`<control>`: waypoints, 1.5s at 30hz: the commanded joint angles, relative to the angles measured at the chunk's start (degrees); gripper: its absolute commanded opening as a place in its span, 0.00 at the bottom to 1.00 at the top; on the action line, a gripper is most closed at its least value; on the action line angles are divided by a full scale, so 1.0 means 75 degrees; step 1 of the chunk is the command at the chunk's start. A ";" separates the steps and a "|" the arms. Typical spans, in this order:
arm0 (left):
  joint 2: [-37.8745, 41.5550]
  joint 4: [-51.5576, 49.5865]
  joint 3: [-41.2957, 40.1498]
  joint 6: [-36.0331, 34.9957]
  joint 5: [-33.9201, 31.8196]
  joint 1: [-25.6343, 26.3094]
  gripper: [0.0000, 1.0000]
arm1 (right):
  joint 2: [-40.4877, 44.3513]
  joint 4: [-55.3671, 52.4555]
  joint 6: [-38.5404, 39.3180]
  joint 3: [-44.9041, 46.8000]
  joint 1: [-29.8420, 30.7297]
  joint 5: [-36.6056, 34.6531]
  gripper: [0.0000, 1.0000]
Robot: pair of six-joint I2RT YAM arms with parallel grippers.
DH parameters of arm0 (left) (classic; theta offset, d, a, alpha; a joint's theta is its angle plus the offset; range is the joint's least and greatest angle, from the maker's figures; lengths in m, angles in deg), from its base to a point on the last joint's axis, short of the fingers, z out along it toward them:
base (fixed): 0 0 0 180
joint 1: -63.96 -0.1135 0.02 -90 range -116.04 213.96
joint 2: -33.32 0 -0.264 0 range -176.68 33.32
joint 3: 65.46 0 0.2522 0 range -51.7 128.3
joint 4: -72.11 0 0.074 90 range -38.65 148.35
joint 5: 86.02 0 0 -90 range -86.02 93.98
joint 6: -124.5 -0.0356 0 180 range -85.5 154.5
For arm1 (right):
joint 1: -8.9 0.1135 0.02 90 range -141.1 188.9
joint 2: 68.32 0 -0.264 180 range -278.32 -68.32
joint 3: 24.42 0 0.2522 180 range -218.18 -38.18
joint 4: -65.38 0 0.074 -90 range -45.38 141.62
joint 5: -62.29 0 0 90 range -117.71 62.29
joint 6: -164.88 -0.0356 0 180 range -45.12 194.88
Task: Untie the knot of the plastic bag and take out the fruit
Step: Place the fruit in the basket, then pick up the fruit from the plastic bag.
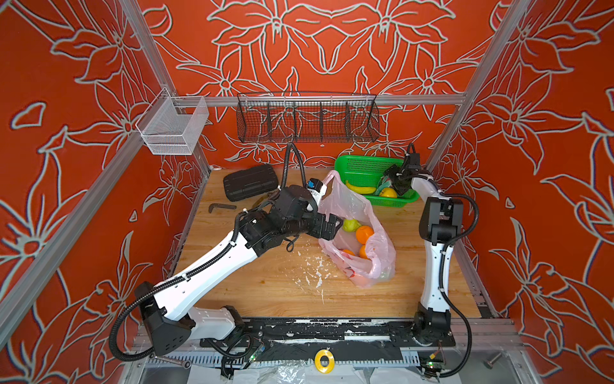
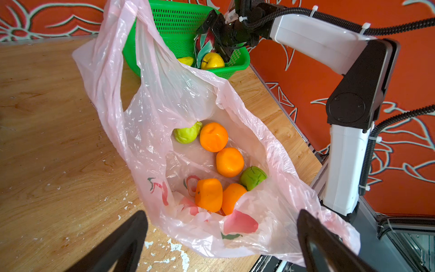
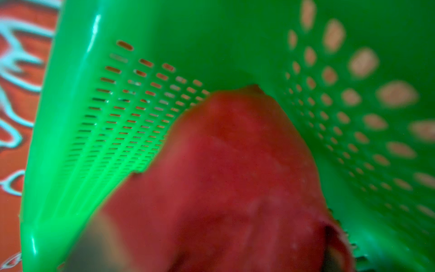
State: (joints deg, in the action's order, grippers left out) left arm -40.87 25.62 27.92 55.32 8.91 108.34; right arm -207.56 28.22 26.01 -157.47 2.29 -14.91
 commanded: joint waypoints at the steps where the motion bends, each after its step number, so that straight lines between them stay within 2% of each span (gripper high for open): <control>1: 0.0124 -0.0058 0.0055 0.0193 -0.0193 0.0051 0.97 | 0.0659 -0.0135 0.0045 0.0146 -0.0045 0.0029 0.97; 6: 0.0328 -0.0089 -0.0109 0.0279 -0.0384 0.0048 0.97 | 0.1070 -0.0386 0.0360 0.0266 -0.0104 0.0220 0.97; 12: 0.0447 -0.0254 -0.0241 0.0480 -0.0633 0.0053 0.97 | 0.2277 -0.0444 0.0891 0.1072 -0.0123 0.0274 0.97; 16: 0.0368 -0.0507 -0.0224 0.0507 -0.0862 0.0047 0.97 | 0.3739 -0.0258 0.1432 0.2251 -0.0132 0.0420 0.97; 22: 0.0170 -0.0923 -0.0232 0.0687 -0.1848 -0.0073 0.98 | 0.6382 -0.0085 0.2029 0.4600 -0.0093 0.1436 0.96; 27: -0.0115 -0.0901 -0.0208 0.0674 -0.1378 -0.0638 0.99 | 0.8241 -0.0647 0.2817 0.5500 0.0187 0.2275 0.94; 34: -0.0675 -0.0724 -0.0012 0.0615 -0.0376 -0.1007 1.00 | 0.9773 -0.2243 0.4199 0.5325 0.1637 0.2454 0.94; 40: -0.1069 -0.0474 -0.0095 0.0923 0.0403 -0.1007 1.00 | 0.9812 -0.2537 0.4017 0.5437 0.2877 0.2866 0.92; 45: -0.1233 -0.0415 -0.0279 0.1137 0.0639 -0.1007 1.00 | 0.9602 -0.2520 0.3983 0.5710 0.3826 0.2377 0.92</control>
State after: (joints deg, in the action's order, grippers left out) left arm -49.35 21.62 26.50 62.12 11.20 101.02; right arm -134.69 11.13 54.91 -115.76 28.28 4.44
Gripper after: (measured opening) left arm 0.992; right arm 0.921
